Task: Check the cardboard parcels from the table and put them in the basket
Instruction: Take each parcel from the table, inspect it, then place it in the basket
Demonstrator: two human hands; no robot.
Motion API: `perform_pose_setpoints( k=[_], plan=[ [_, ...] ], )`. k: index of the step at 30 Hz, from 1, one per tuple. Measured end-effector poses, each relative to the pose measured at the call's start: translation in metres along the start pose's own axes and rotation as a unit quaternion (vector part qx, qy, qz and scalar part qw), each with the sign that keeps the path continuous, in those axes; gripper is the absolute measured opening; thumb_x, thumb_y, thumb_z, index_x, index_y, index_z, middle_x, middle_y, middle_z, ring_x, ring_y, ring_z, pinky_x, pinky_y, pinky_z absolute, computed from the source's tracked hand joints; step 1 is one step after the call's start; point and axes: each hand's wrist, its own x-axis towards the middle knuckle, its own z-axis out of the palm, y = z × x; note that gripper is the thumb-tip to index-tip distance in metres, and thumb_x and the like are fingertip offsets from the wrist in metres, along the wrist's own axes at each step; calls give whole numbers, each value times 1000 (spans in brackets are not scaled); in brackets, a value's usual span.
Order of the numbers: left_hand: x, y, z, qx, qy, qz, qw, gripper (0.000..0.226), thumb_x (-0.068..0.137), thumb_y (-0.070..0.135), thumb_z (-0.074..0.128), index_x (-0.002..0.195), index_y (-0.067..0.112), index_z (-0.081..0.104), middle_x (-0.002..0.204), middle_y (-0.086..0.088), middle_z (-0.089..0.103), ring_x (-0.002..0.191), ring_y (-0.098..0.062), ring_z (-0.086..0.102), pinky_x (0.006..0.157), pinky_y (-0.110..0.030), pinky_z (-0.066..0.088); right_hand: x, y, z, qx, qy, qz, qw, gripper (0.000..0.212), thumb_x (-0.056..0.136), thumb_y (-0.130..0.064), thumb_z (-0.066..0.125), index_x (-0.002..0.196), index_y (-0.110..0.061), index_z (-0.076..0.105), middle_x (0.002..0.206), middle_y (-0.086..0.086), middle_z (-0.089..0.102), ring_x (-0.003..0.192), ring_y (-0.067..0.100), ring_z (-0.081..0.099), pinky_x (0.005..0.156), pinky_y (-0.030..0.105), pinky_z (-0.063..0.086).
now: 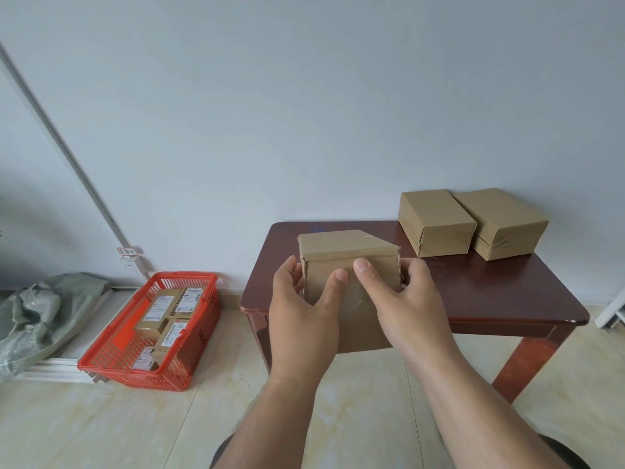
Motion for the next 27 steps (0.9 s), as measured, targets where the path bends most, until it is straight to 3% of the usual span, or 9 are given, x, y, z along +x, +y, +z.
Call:
perform_pose_setpoints(
  k=[3,5,9,16,19,22,25,27],
  plan=[
    [6,2,-3,0,13,12,1000,26,92,51,75,113,38,69,112,12,74,108,-5,70,90,-26,59,-2,3,2,-18,-15,-45,999,40,85,-59,78,119,-41,65,112,-17,74,102,-2,69,86,29,57],
    [8,4,-5,1,25,11,1000,37,85,68,72,109,41,70,114,10,73,111,-9,69,98,-41,58,-4,5,4,-28,-20,-60,998,40,84,-62,78,118,-45,67,116,-15,72,107,0,68,92,34,58],
    [7,5,-5,-8,43,15,999,46,79,77,71,105,39,69,111,7,73,111,-14,69,97,-46,58,-3,7,6,-16,-14,-49,999,50,78,-70,78,118,-44,64,120,-14,70,108,2,68,94,39,59],
    [1,0,0,-12,43,11,999,48,77,73,76,116,48,64,119,13,71,114,-7,67,98,-39,57,1,-7,4,29,-10,-12,999,41,83,-65,76,103,-30,66,98,-14,75,86,-5,69,67,18,48],
    [6,2,-2,-21,27,-7,999,46,83,65,76,121,45,61,119,15,70,112,-4,67,96,-35,57,-3,-3,6,42,-22,-5,999,38,83,-58,80,108,-33,65,102,-14,75,87,-5,70,67,14,51],
    [7,5,-3,-37,7,-25,999,44,90,53,73,126,37,55,107,18,73,95,5,69,84,-24,56,-5,2,8,41,-35,-1,999,36,85,-53,82,110,-38,60,115,-11,72,100,2,70,81,27,57],
    [2,5,-4,-27,-30,-27,999,40,94,37,72,126,32,48,102,20,70,84,12,66,64,-9,49,-2,2,6,41,-57,16,997,34,89,-40,79,111,-39,53,115,-10,68,95,-1,69,68,17,52],
    [-2,1,-3,-19,-44,-24,999,44,94,29,74,127,30,44,109,18,66,85,14,64,61,-7,48,4,3,3,52,-70,37,996,35,89,-34,76,113,-36,51,111,-10,68,94,3,68,67,21,51]
  ],
)
